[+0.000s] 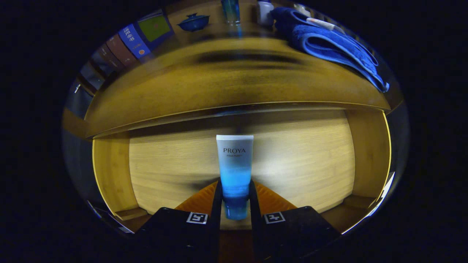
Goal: Pull open the drawer, take out the items inside it, and place them on the countertop above the cabinet.
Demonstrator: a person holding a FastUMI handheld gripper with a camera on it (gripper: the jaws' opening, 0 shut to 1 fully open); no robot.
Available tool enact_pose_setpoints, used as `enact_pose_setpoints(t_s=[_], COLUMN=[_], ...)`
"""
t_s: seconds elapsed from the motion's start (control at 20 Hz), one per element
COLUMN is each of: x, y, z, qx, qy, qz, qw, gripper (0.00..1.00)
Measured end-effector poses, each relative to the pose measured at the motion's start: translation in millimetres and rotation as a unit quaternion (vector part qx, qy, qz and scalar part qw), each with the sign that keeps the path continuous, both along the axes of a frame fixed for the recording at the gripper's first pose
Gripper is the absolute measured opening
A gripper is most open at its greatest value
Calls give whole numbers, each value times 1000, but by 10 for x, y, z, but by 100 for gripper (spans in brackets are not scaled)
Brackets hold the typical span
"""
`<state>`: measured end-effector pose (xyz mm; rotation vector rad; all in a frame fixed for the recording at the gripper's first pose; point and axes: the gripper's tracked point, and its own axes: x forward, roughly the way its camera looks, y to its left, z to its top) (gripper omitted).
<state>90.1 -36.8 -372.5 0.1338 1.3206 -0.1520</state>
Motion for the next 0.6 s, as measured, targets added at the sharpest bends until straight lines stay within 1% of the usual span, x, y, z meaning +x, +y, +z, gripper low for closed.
enact_pose_setpoints(t_s=[0.15,0.35,0.5,0.6], x=[-119,-238,-93,91], y=[80,99,86,37], z=[326,752,1029,1177], qx=[18,18,17,10], qy=[-33,-77,-114,-135], qz=[7,16,19,24], qw=[999,997,993,991], gripper=[41,41,41,41])
